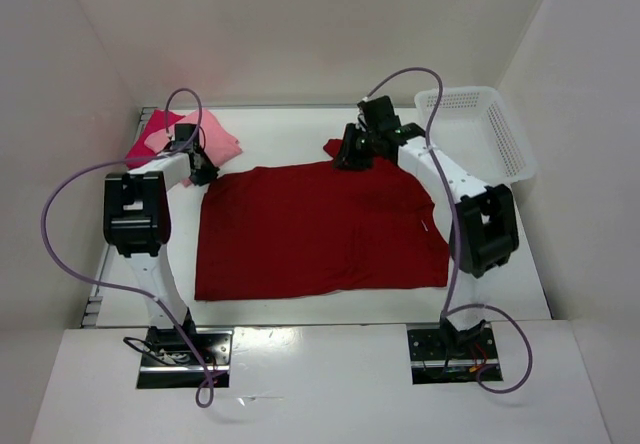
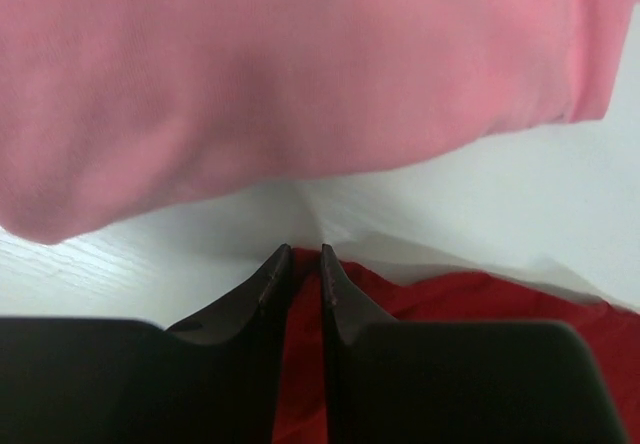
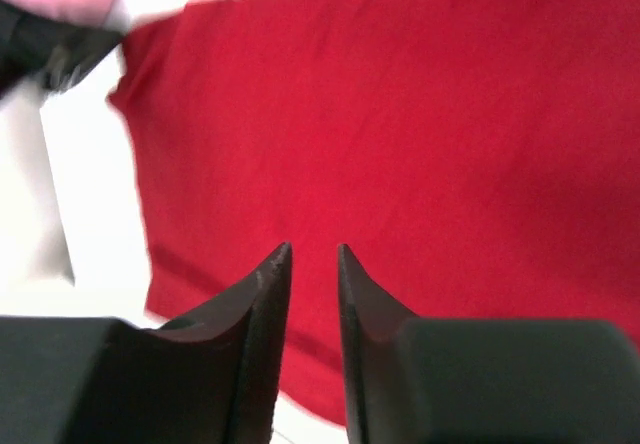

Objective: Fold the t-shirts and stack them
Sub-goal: Grap the side of the flattened tshirt furthest away from the robot with both arms

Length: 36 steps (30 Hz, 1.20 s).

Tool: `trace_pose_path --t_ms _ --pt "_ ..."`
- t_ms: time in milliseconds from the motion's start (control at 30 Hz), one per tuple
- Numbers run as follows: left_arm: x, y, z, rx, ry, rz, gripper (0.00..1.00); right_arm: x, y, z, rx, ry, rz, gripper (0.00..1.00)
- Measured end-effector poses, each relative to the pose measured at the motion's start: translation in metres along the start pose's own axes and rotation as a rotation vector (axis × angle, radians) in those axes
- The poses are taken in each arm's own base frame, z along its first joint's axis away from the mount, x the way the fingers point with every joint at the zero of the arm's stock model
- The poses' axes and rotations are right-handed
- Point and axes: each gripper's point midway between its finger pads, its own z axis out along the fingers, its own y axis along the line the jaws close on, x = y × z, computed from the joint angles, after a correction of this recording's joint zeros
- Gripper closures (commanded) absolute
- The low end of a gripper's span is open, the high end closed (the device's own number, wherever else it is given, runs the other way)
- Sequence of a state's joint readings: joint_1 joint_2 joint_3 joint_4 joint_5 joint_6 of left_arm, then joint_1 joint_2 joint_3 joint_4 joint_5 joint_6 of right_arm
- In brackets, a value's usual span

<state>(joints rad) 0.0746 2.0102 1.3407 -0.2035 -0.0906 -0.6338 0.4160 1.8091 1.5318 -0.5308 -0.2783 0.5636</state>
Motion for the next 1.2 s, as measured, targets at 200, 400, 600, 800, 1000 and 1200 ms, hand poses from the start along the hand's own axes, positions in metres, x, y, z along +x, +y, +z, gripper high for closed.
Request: trace_pose_path --t_ms 200,400,600,800,1000,1200 --pt "0.007 -0.005 -0.005 0.035 0.026 -0.012 0.9 -0.059 -0.042 0.054 0.137 -0.082 -0.022 0.58" --pt "0.008 -0.013 -0.02 0.083 0.029 -0.03 0.94 -0.104 -0.098 0.095 0.288 -0.154 -0.029 0.48" --pt "-0.006 -0.028 -0.038 0.151 -0.006 -0.03 0.97 -0.132 -0.152 0.118 0.432 -0.182 -0.029 0.41" --pt "-0.005 -0.03 -0.043 0.173 -0.009 -0.029 0.98 -0.113 -0.178 0.134 0.489 -0.115 -0.029 0.71" --pt "0.004 -0.028 -0.041 0.177 0.011 -0.029 0.98 -0.1 -0.174 0.129 0.465 -0.083 -0.019 0.88" --pt "0.008 -0.03 -0.041 0.194 0.023 -0.046 0.98 -0.058 -0.159 0.08 0.478 -0.035 -0.023 0.79"
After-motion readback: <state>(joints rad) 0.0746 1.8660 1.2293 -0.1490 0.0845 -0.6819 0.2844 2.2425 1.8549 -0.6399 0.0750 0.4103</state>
